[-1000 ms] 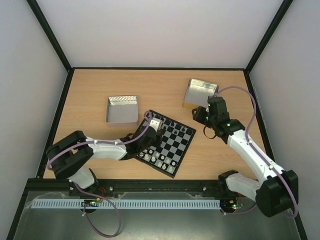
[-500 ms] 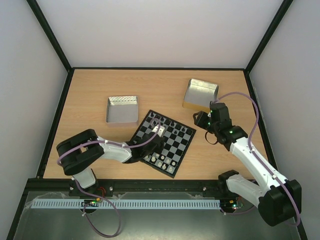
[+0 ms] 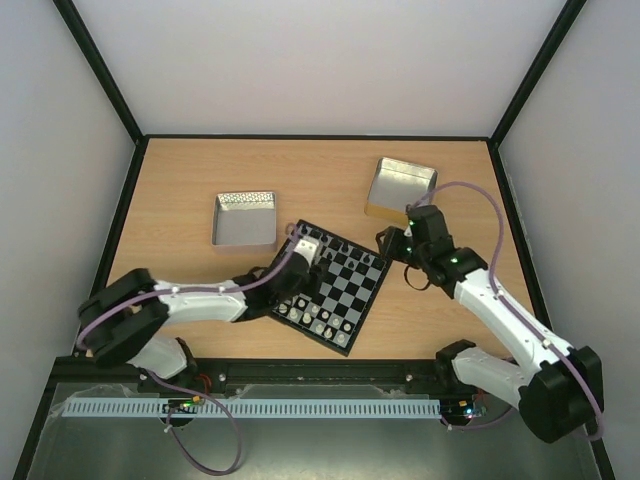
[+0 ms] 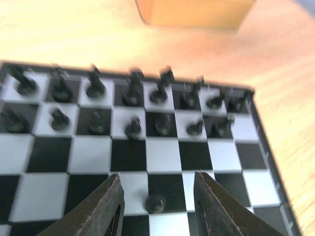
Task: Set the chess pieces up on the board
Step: Place the chess piece on the chessboard, then pick up the chess piece from the chessboard.
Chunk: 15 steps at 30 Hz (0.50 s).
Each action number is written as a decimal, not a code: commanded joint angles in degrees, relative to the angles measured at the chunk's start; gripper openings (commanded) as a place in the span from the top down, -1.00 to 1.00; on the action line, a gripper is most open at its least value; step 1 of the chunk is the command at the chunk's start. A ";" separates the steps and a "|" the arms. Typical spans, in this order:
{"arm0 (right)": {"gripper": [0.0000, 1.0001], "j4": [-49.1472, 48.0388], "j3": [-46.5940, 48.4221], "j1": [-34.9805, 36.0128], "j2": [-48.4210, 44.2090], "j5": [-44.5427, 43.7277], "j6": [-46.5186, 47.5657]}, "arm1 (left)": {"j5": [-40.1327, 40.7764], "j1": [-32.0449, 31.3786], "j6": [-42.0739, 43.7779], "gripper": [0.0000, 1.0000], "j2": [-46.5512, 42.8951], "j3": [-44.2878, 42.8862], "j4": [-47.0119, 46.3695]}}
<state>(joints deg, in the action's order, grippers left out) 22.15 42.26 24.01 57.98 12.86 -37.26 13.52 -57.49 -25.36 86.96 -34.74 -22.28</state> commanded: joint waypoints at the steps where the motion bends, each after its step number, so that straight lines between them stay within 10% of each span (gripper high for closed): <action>1: 0.05 3.76 4.51 6.42 4.33 -3.70 2.73 | -1.70 4.57 -2.94 0.16 -8.83 -2.07 4.72; 15: 0.12 3.58 14.05 26.83 29.61 -11.17 2.50 | 1.27 21.56 -9.86 -0.09 -32.30 1.83 21.36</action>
<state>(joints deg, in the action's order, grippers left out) 24.16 52.90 48.25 82.91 5.48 -34.94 14.26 -38.57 -32.47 57.65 -35.38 -6.00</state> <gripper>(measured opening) 0.454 0.538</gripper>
